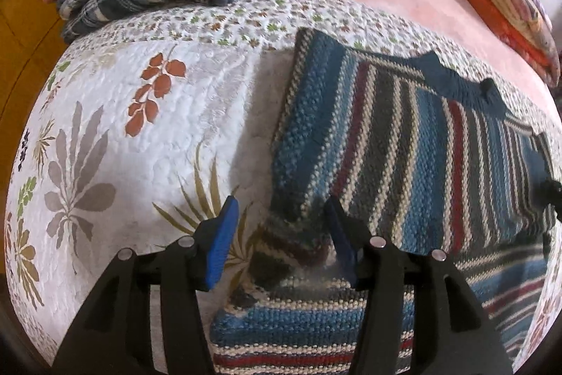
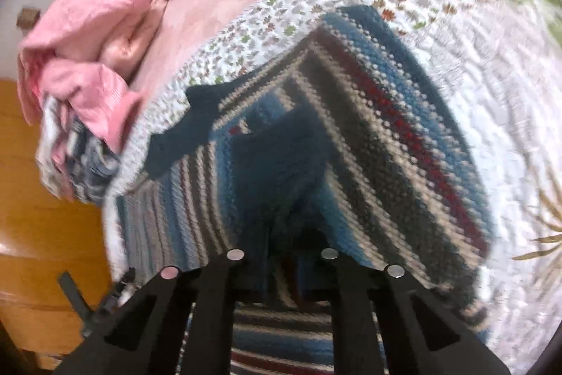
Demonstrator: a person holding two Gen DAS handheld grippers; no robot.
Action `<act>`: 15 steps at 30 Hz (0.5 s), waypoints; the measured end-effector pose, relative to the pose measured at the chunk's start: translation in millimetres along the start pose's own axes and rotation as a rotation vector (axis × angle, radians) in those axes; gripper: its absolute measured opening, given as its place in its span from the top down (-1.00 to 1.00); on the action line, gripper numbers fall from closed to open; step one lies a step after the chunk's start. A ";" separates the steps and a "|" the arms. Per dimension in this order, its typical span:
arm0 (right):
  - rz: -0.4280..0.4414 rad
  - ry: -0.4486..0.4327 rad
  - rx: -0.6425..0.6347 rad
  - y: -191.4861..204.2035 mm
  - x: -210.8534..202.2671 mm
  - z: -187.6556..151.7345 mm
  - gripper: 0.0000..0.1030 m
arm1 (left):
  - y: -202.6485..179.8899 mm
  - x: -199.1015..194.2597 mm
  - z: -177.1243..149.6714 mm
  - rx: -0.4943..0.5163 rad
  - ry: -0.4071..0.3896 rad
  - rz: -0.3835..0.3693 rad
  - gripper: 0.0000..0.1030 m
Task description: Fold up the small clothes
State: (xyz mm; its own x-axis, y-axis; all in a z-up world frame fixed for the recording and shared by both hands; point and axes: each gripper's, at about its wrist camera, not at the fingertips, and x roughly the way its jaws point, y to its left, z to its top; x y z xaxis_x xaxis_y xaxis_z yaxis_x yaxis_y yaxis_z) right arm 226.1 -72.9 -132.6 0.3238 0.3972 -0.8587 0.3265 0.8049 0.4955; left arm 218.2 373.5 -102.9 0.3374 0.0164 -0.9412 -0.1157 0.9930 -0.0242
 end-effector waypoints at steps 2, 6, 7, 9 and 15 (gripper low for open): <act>-0.056 0.015 -0.023 2.7 2.4 -5.5 0.80 | 1.4 4.3 -1.5 -0.004 0.017 -0.003 -0.06; -0.085 0.033 -0.019 -1.8 9.5 -11.3 0.75 | 9.0 7.6 -3.5 -0.036 0.044 -0.029 -0.09; -0.082 0.033 -0.013 -2.9 8.0 -12.9 0.73 | 10.6 6.3 -3.3 -0.043 0.045 -0.035 -0.10; -0.096 0.031 -0.014 -4.0 -0.4 -18.1 0.63 | 13.3 2.2 -3.1 -0.051 0.046 -0.043 -0.10; -0.142 0.038 -0.062 -10.2 -44.0 -46.9 0.50 | 15.9 -21.9 -16.6 -0.005 0.101 -0.036 -0.15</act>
State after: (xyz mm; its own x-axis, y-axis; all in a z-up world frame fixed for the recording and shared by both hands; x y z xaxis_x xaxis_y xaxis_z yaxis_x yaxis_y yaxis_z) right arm 166.9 -77.9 -106.0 0.2443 0.2923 -0.9246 0.3109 0.8795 0.3602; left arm 193.5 387.0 -88.2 0.2452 -0.0314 -0.9690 -0.1099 0.9921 -0.0600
